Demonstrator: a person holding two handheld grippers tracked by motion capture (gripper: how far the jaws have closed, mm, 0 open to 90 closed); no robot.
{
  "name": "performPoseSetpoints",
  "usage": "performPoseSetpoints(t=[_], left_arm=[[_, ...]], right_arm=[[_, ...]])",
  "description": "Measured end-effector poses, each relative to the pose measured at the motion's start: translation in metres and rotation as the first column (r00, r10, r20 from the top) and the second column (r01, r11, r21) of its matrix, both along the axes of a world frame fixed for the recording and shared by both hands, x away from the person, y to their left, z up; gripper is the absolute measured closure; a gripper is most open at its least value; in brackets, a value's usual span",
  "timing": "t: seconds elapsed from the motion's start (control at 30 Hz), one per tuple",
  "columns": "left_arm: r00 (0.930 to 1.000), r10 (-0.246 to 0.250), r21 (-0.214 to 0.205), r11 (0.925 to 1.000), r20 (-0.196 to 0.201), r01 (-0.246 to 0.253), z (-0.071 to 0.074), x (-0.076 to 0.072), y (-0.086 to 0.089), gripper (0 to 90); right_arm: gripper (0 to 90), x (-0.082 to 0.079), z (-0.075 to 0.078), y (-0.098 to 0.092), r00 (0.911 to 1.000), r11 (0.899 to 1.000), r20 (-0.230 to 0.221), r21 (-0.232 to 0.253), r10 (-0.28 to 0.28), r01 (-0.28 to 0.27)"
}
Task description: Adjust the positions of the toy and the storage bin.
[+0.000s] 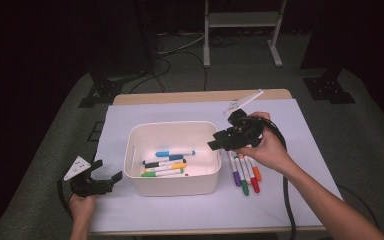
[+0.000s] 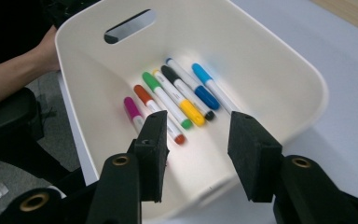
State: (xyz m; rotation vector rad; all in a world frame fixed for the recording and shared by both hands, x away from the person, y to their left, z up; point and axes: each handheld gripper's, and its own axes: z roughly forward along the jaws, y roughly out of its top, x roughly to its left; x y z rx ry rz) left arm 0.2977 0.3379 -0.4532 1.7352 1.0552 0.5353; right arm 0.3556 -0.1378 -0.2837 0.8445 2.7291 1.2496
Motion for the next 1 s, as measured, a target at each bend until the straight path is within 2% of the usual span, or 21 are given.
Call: performPoseSetpoints(t=[0.33,0.6,0.8,1.0], left_arm=[[1.0000,0.002,0.000,1.0000,-0.002,-0.002,0.000,0.000,0.000,0.0],[1.0000,0.003,0.002,1.0000,0.003,-0.003,0.000,0.000,-0.001,0.0],[1.0000,0.002,0.004,1.0000,0.001,-0.002,0.000,0.000,0.000,0.0],[1.0000,0.002,0.003,1.0000,0.002,-0.002,0.000,0.000,0.000,0.0]], right_arm=[[54.6,-0.005,-0.011,-0.045,0.9956,0.996,-0.015,0.000,-0.093,0.093],[53.5,-0.006,-0.036,-0.077,0.9843,0.986,-0.056,-0.010,-0.167,0.167],[52.6,-0.006,-0.054,-0.091,0.9754,0.978,-0.077,-0.023,-0.206,0.205],[52.0,-0.006,-0.069,-0.097,0.9699,0.974,-0.090,-0.041,-0.226,0.223]])
